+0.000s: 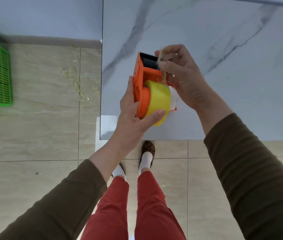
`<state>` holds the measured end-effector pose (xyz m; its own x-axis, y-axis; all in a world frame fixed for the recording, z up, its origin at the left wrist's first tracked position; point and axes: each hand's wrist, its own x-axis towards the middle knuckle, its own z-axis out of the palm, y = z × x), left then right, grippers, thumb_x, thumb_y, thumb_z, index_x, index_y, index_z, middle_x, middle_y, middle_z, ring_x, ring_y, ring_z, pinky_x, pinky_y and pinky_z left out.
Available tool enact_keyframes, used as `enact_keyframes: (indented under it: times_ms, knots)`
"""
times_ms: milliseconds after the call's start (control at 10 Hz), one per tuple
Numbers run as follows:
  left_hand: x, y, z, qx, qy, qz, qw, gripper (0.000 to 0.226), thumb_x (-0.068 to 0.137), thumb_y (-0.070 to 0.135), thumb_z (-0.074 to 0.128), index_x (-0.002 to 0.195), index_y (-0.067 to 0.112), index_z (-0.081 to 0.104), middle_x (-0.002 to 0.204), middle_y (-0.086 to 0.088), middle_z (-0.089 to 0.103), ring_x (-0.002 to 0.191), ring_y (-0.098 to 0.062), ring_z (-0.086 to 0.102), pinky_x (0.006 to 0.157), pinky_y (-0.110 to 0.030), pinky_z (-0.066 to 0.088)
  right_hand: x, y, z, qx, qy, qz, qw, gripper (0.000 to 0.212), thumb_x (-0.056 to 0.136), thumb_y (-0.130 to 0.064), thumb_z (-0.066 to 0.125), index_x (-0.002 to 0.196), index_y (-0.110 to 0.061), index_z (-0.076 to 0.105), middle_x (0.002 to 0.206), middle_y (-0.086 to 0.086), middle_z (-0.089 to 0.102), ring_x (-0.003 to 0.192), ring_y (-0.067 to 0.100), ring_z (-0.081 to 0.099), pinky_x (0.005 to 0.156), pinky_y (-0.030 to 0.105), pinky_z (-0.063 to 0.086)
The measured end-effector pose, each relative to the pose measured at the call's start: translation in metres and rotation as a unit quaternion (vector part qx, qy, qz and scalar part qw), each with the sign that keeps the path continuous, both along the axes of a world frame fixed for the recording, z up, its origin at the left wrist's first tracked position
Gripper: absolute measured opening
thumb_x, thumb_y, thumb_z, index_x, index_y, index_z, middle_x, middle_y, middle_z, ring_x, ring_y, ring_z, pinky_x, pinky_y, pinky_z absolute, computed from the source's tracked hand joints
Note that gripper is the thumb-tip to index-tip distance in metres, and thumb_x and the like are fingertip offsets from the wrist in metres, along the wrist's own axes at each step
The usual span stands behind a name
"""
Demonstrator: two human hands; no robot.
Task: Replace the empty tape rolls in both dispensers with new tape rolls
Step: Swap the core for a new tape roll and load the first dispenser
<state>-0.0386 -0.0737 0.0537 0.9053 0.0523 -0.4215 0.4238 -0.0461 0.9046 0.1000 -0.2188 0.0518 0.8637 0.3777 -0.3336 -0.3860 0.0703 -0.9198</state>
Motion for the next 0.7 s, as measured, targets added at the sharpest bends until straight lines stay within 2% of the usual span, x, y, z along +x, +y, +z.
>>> enact_keyframes:
  times_ms: [100, 200, 300, 400, 500, 600, 700]
  knots:
    - [0.001, 0.002, -0.001, -0.005, -0.003, 0.003, 1.000, 0.118, 0.073, 0.058, 0.075, 0.167, 0.037, 0.007, 0.171, -0.001, 0.023, 0.157, -0.022, 0.036, 0.123, -0.051, 0.043, 0.004, -0.009, 0.005, -0.002, 0.016, 0.094, 0.995, 0.056, 0.080, 0.011, 0.059, 0.125, -0.020, 0.045, 0.127, 0.009, 0.050, 0.101, 0.022, 0.056, 0.072, 0.029, 0.052]
    - [0.001, 0.005, -0.001, -0.009, 0.001, 0.010, 1.000, 0.124, 0.074, 0.056, 0.076, 0.170, 0.032, 0.003, 0.171, 0.001, 0.025, 0.154, -0.020, 0.042, 0.121, -0.049, 0.046, 0.007, -0.013, 0.008, -0.032, 0.009, 0.137, 0.990, 0.064, 0.081, 0.011, 0.062, 0.132, -0.023, 0.042, 0.130, 0.005, 0.047, 0.101, 0.017, 0.059, 0.076, 0.030, 0.052]
    - [-0.001, 0.006, 0.001, -0.003, -0.013, -0.001, 1.000, 0.116, 0.076, 0.056, 0.075, 0.168, 0.042, 0.005, 0.172, 0.001, 0.022, 0.157, -0.019, 0.037, 0.123, -0.050, 0.044, 0.009, -0.011, 0.011, -0.086, -0.030, 0.160, 0.983, 0.062, 0.083, -0.003, 0.074, 0.130, -0.029, 0.043, 0.129, -0.002, 0.049, 0.104, 0.012, 0.064, 0.079, 0.028, 0.053]
    - [0.001, 0.005, 0.010, 0.016, -0.025, -0.039, 0.999, 0.076, 0.080, 0.059, 0.066, 0.129, 0.092, 0.018, 0.174, -0.004, 0.013, 0.160, -0.026, 0.025, 0.125, -0.054, 0.037, 0.008, -0.006, 0.014, -0.144, -0.075, 0.163, 0.973, 0.059, 0.083, -0.014, 0.080, 0.126, -0.029, 0.043, 0.132, -0.003, 0.047, 0.107, 0.013, 0.064, 0.076, 0.028, 0.057]
    - [0.001, 0.005, 0.009, 0.008, -0.005, -0.021, 1.000, 0.082, 0.080, 0.061, 0.060, 0.151, 0.072, 0.020, 0.172, -0.005, 0.019, 0.157, -0.034, 0.030, 0.122, -0.055, 0.040, 0.005, -0.001, 0.014, -0.186, -0.116, 0.142, 0.965, 0.058, 0.082, -0.020, 0.083, 0.123, -0.024, 0.042, 0.139, 0.003, 0.046, 0.117, 0.025, 0.062, 0.079, 0.043, 0.063]
    - [0.000, 0.004, 0.003, 0.010, 0.024, -0.017, 0.999, 0.113, 0.078, 0.063, 0.058, 0.169, 0.035, -0.003, 0.164, -0.011, 0.035, 0.151, -0.038, 0.041, 0.119, -0.053, 0.047, 0.000, 0.004, 0.014, -0.206, -0.143, 0.111, 0.962, 0.059, 0.082, -0.024, 0.085, 0.121, -0.021, 0.040, 0.138, 0.009, 0.049, 0.121, 0.032, 0.059, 0.086, 0.050, 0.061]
    - [-0.003, 0.007, 0.001, 0.047, 0.015, -0.019, 0.999, 0.119, 0.076, 0.068, 0.065, 0.170, 0.035, -0.001, 0.165, -0.003, 0.035, 0.155, -0.022, 0.035, 0.122, -0.049, 0.043, -0.003, 0.007, 0.013, -0.200, -0.149, 0.095, 0.964, 0.058, 0.082, -0.022, 0.084, 0.120, -0.017, 0.039, 0.132, 0.019, 0.055, 0.117, 0.037, 0.060, 0.085, 0.045, 0.057]
